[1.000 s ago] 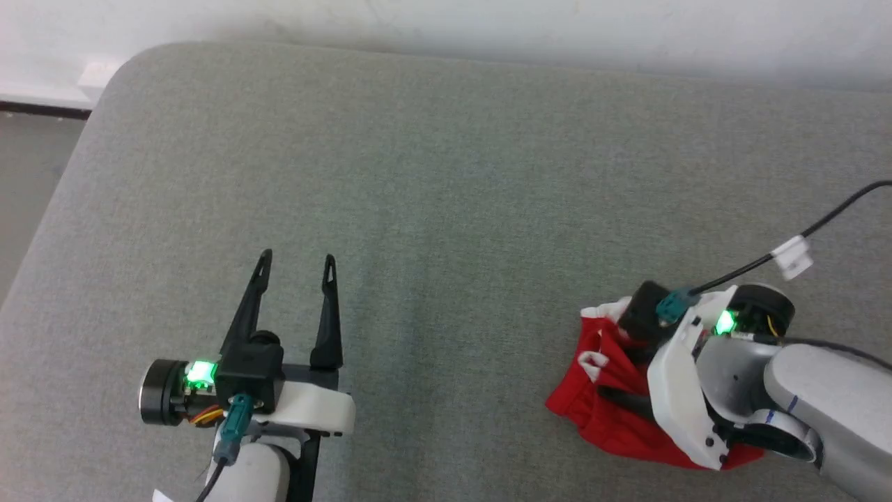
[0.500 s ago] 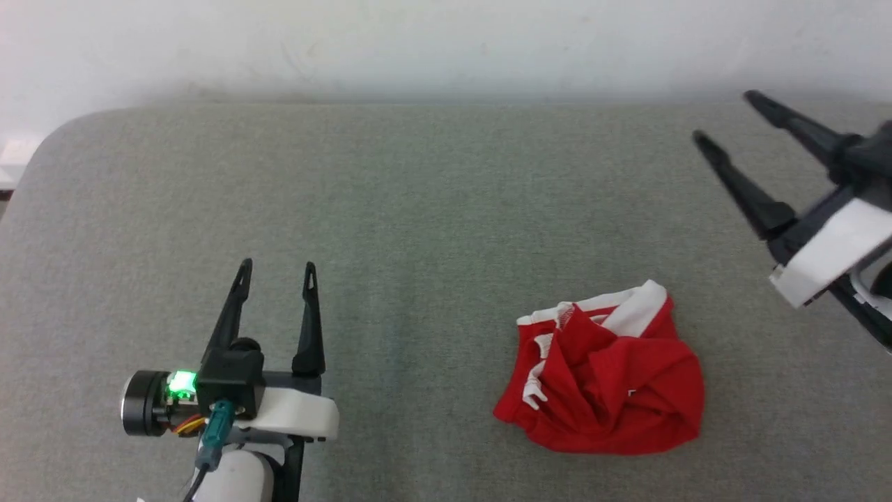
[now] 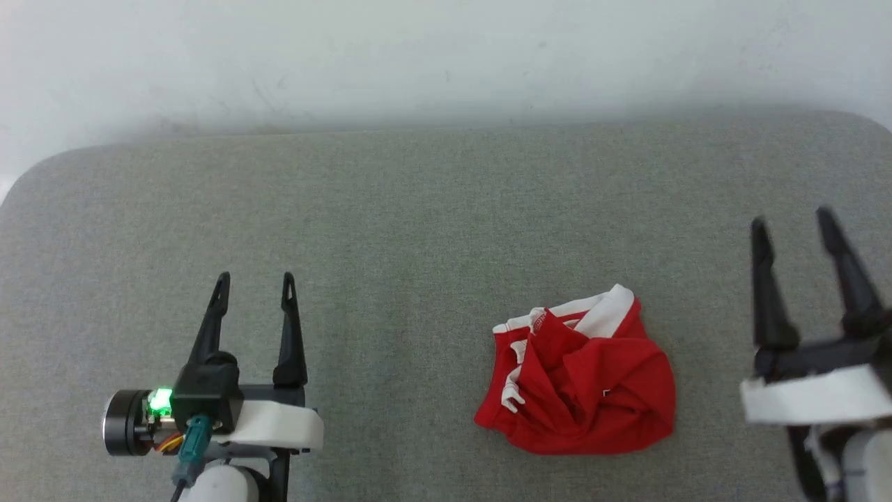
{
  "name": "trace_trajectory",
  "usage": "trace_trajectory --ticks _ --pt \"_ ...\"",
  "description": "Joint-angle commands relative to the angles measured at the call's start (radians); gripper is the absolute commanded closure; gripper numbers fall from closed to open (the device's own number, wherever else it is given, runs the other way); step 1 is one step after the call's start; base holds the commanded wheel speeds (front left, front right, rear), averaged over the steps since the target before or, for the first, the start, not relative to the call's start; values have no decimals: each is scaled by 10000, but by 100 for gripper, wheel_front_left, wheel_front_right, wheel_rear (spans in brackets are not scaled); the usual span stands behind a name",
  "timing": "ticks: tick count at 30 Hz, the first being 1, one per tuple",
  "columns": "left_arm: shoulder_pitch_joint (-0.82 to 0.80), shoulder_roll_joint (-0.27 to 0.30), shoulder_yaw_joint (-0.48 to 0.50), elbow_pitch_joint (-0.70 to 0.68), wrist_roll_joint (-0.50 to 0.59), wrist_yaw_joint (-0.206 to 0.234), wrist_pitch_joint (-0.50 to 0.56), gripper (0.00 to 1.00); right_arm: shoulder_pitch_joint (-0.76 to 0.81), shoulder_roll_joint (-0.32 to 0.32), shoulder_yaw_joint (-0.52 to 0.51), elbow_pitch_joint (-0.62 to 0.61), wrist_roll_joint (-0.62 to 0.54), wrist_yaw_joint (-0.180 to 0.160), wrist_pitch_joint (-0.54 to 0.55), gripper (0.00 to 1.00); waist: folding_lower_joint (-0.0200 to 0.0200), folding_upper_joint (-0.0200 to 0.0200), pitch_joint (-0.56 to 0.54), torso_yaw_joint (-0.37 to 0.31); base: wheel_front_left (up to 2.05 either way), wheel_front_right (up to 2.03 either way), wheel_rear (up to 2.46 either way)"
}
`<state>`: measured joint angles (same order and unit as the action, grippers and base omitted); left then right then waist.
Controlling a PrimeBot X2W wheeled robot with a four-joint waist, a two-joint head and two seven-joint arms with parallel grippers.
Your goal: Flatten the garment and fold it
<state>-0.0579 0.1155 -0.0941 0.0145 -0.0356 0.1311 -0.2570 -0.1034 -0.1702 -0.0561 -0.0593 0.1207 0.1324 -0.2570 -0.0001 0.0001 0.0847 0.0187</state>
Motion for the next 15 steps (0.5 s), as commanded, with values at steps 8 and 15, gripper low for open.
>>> trace_trajectory --ticks 8,15 --pt "402 -139 94 -91 50 -167 -47 0 1578 1044 -120 -346 -168 -17 -45 0 1 -1 -174 148 0 0 0" --pt "443 -207 123 -137 113 -213 -47 0 383 383 -332 -607 -194 -17 -46 0 1 -1 -179 177 0 0 0"
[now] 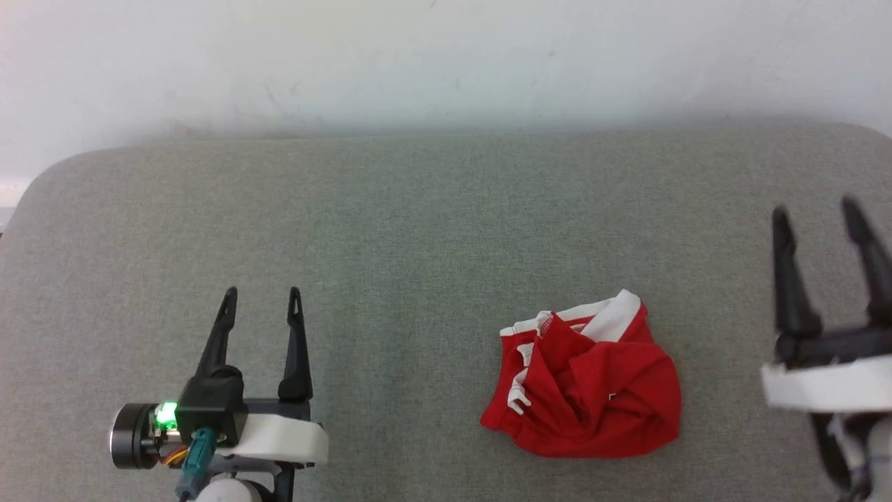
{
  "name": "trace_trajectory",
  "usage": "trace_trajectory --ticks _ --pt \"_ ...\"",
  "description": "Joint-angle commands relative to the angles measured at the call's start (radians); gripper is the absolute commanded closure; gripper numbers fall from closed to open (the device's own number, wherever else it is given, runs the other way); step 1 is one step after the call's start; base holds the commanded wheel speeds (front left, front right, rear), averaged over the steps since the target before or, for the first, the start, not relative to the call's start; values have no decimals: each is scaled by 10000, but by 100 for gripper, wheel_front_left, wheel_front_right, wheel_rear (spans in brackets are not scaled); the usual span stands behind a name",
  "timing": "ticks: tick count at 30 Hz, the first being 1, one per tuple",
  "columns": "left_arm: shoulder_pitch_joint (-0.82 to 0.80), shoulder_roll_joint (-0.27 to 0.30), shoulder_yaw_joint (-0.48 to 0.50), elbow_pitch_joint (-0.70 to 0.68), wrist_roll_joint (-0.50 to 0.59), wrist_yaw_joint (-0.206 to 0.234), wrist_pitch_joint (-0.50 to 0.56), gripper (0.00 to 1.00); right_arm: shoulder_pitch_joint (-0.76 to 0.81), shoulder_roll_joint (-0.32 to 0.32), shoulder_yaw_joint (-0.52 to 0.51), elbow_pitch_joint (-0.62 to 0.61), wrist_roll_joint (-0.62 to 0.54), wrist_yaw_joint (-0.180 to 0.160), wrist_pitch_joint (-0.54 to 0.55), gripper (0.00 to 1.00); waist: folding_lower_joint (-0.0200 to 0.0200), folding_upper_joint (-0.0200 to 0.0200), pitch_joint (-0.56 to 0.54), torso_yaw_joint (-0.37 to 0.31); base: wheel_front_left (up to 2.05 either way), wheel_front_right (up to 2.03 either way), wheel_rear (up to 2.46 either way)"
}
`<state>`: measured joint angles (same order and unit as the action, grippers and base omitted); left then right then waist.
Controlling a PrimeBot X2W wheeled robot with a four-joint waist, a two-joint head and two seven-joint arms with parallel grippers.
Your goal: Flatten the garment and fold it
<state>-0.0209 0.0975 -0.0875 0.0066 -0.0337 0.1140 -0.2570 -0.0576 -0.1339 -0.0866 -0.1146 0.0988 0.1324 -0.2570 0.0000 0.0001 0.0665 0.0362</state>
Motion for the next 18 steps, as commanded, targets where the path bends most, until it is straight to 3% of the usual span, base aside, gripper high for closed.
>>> trace_trajectory --ticks 1,4,11,15,18 --pt "64 -31 62 -63 102 -52 -47 0 -368 -250 29 14 74 -17 -46 0 0 -1 6 12 0 0 0" --pt "28 -49 68 -74 110 -86 -47 0 -1309 -1232 475 349 400 -17 596 0 0 -1 34 91 0 0 0" --pt "56 -131 114 -135 78 -82 -47 0 -2759 -3766 3066 796 2971 -17 5770 0 0 -1 191 295 0 0 0" --pt "-5 -178 122 -166 74 -102 -47 0 -3241 -5119 4654 857 4678 -17 8078 0 0 -1 371 393 0 0 0" --pt "-115 -216 106 -190 77 -111 -47 0 -3489 -5751 5537 1032 6018 -17 9456 0 0 -1 551 489 0 0 0"
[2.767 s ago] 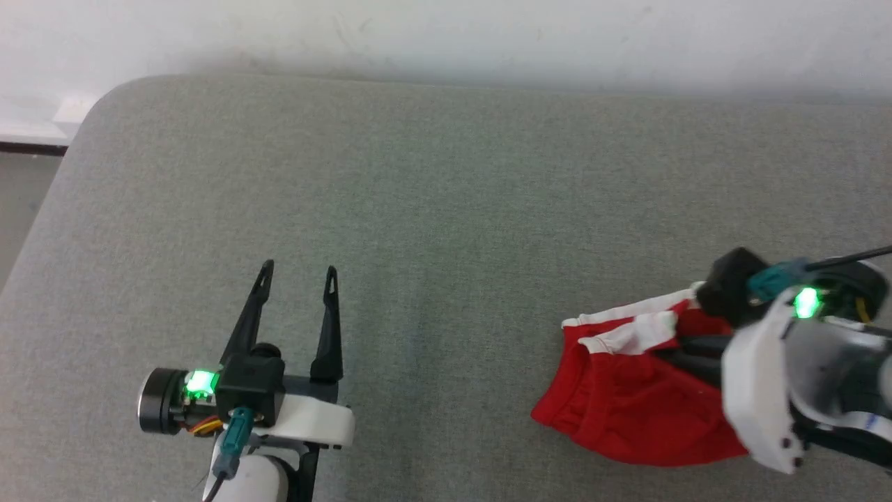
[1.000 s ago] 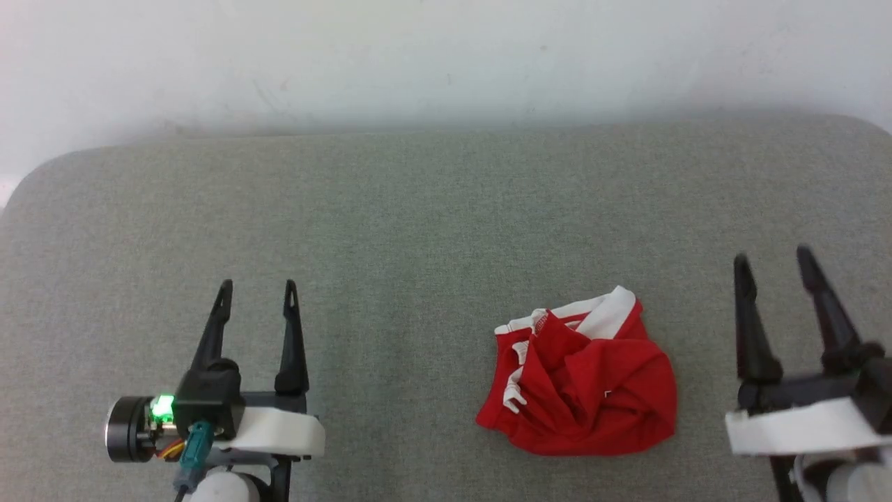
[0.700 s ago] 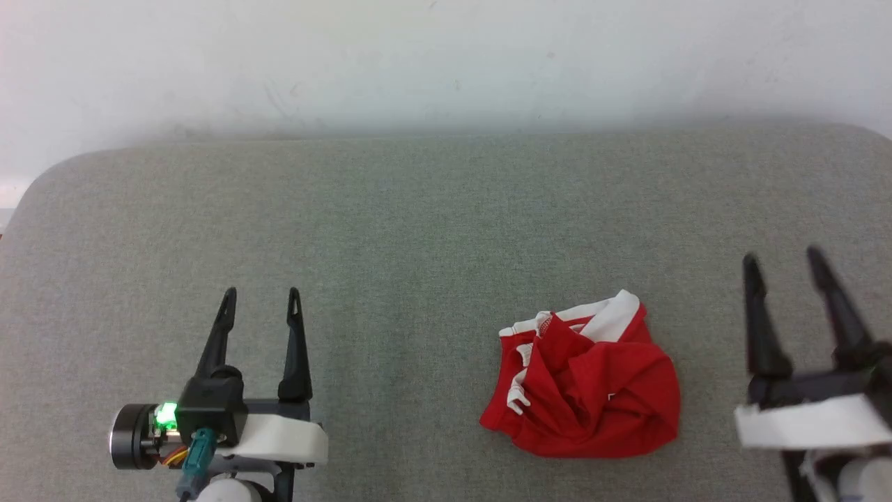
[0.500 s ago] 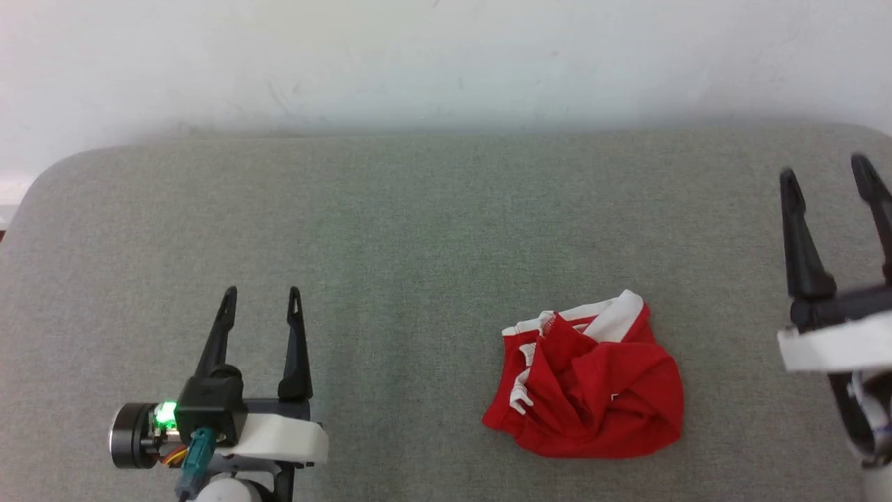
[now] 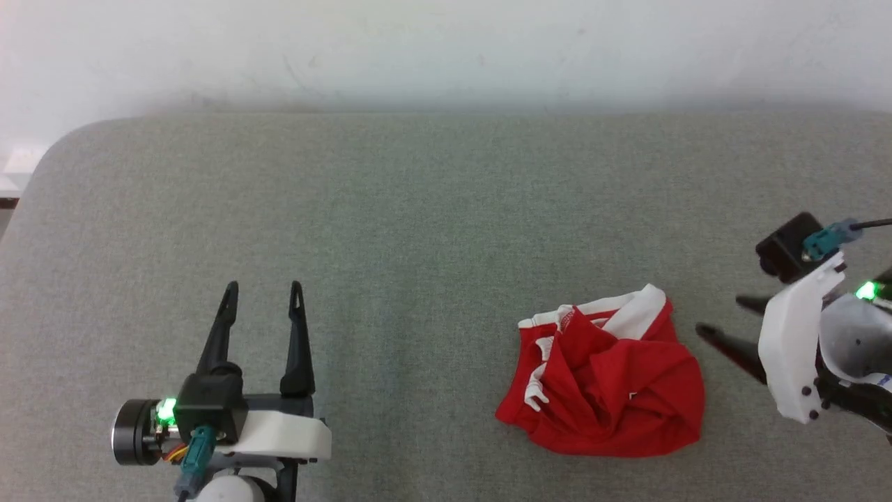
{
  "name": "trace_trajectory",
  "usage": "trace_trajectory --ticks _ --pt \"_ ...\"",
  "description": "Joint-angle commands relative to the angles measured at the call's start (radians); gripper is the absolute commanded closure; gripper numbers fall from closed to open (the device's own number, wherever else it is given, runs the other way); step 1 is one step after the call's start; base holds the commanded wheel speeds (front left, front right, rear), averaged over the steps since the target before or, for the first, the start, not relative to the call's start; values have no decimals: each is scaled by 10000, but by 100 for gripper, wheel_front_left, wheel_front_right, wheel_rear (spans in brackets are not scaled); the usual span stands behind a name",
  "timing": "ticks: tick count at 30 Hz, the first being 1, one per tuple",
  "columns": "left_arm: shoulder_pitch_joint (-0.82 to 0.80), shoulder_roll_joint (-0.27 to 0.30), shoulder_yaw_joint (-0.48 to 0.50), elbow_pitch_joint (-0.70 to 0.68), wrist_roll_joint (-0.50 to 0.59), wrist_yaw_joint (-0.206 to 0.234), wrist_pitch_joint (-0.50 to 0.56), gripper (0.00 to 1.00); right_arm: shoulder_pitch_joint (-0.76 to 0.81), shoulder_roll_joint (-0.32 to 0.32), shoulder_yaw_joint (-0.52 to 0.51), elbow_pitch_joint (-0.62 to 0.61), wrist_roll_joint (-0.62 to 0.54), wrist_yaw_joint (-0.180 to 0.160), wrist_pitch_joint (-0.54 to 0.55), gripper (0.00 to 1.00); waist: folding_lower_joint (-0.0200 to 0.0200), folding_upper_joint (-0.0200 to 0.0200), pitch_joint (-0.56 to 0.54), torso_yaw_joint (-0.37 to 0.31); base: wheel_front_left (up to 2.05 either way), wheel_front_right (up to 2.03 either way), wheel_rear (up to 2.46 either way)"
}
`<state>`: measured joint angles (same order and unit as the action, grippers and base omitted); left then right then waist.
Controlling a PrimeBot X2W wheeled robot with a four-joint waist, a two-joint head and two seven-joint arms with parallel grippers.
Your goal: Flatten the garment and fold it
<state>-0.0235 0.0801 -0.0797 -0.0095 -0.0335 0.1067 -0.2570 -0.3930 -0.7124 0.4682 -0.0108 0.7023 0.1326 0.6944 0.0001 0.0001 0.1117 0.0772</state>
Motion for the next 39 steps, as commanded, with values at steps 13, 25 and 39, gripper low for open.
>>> trace_trajectory --ticks 13,25,39 --pt "-800 -177 -57 -85 49 -78 -47 0 -916 1025 1503 2775 1512 -19 528 0 -1 -1 1095 501 0 0 0" --pt "-816 -230 70 -41 77 -6 -47 0 -1727 722 3653 3129 1091 -19 -1164 100 -1 -1 1032 128 0 0 0" --pt "-989 -33 779 -758 121 59 -47 0 -3865 -1149 3931 1073 145 -19 -2674 100 -1 -1 2221 -2679 0 0 0"
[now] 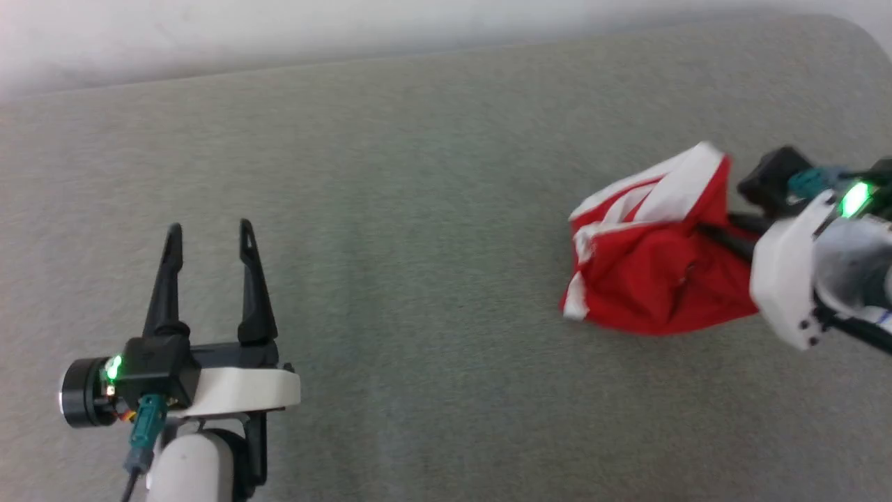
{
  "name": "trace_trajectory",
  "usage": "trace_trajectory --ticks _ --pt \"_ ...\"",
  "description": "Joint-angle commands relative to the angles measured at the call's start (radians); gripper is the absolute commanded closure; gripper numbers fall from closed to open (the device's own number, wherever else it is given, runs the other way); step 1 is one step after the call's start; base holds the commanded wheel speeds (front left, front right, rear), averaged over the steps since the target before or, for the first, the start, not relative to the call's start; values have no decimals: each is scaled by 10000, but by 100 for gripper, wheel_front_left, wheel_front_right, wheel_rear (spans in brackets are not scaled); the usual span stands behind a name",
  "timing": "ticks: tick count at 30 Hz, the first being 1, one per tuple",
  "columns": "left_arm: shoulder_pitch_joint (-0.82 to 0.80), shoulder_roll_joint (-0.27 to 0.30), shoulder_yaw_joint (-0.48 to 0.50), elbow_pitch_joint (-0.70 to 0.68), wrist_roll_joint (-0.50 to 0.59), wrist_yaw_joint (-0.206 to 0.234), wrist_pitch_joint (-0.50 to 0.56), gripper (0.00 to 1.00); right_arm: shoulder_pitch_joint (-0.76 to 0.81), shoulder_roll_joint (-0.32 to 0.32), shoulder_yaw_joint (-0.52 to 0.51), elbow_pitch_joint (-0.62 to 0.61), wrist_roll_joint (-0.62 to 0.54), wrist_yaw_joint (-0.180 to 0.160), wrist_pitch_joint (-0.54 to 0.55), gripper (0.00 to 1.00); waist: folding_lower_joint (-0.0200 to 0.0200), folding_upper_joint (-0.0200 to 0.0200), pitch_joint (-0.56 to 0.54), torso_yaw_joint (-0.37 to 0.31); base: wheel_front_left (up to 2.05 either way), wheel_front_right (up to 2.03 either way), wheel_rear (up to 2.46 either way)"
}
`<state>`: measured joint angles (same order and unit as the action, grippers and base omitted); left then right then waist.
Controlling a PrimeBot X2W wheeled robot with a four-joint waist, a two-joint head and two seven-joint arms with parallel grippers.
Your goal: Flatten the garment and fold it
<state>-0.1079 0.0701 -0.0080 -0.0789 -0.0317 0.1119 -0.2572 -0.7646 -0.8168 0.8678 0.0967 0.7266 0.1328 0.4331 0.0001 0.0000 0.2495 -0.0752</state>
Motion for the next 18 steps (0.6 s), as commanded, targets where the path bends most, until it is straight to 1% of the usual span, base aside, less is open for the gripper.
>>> trace_trajectory --ticks 1,5,8,12,18 --pt "-231 102 109 -129 118 7 -46 0 -239 -255 -110 8 -236 -21 -90 100 -1 0 1021 -1342 0 0 0" --pt "-567 277 138 -411 251 -43 -46 0 -376 -659 -553 272 -395 -21 -242 100 -1 0 1734 -1847 0 0 0" --pt "-890 387 77 -647 327 -92 -46 0 -478 -990 -1071 888 -560 -21 -437 100 -1 0 2299 -1949 0 0 0" --pt "-1348 453 -66 -891 373 -132 -46 0 -711 -1148 -1813 2241 -827 -21 -756 100 -1 0 2886 -1865 0 0 0" --pt "-1865 409 -496 -1272 403 -212 -46 0 -1104 -1261 -2825 4156 -1422 -21 -1411 100 -1 0 3548 -1346 0 0 0"
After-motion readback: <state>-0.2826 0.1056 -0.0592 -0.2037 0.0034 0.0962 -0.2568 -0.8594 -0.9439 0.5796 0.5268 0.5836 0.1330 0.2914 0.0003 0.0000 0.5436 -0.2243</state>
